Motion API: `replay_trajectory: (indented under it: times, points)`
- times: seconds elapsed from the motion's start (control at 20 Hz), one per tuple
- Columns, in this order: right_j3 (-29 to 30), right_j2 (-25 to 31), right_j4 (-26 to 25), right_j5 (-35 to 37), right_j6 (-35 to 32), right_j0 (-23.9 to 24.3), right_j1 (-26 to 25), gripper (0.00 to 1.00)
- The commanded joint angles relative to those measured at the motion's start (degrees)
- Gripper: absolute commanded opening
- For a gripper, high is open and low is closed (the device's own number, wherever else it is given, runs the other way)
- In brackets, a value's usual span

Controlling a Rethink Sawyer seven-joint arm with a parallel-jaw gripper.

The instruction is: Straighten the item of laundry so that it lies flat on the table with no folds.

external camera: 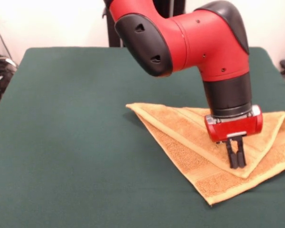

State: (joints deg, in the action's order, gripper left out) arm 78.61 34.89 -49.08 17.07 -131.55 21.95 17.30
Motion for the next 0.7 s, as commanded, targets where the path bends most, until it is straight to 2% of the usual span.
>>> replay_trajectory:
  times: [0.05, 0.1, 0.15, 0.5, 0.7]
  points:
    - [-3.0, -3.3, -2.5, 5.2, 5.8, -5.6, -3.7, 0.0]
    - [-3.2, -3.9, -2.7, 5.1, 5.3, -6.0, -3.6, 0.0]
    - [-3.7, -5.3, -3.1, 4.3, 4.1, -7.0, -3.3, 1.0]
    - [-5.5, -9.3, -3.8, 2.8, 0.9, -10.1, -3.1, 1.0]
    - [-5.8, -10.1, -3.5, 1.8, 1.5, -10.5, -3.0, 1.0]
